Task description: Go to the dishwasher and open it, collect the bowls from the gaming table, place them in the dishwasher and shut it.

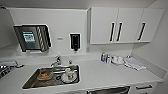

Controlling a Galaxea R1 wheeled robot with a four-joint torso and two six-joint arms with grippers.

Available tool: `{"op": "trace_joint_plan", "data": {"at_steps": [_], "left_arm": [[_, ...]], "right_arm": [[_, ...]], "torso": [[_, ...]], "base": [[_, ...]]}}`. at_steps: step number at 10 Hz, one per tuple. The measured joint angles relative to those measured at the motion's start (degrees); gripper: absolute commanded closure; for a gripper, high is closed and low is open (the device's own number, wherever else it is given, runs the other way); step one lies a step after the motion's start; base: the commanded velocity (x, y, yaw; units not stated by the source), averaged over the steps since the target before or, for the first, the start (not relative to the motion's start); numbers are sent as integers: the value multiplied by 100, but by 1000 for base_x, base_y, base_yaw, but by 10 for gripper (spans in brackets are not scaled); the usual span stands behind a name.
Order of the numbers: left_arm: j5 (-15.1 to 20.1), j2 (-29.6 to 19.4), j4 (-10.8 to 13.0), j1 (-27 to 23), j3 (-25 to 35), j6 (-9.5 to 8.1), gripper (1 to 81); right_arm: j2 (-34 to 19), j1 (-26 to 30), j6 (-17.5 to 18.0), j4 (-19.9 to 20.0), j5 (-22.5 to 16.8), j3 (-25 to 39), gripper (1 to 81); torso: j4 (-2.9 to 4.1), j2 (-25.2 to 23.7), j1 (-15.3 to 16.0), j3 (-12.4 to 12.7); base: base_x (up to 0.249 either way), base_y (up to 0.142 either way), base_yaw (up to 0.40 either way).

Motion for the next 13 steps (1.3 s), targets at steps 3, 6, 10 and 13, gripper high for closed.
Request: {"op": "trace_joint_plan", "data": {"at_steps": [3,6,10,13], "left_arm": [[-11,-234,0,-61,394,-2,10],[-46,-669,-2,-76,874,-22,10],[-21,-962,-99,-41,1172,-105,10],[4,-973,-138,-22,1193,-104,10]], "right_arm": [[-429,150,143,210,0,347,10],[-788,430,230,397,15,894,10],[-1419,902,289,1073,-2,1549,10],[-1676,1090,291,1376,-11,1855,10]], "torso": [[0,-610,389,-572],[0,-1058,680,-745],[0,-1919,1218,-761],[0,-2539,1607,-761]], "base": [[0,0,0],[0,0,0],[0,0,0],[0,0,0]]}}
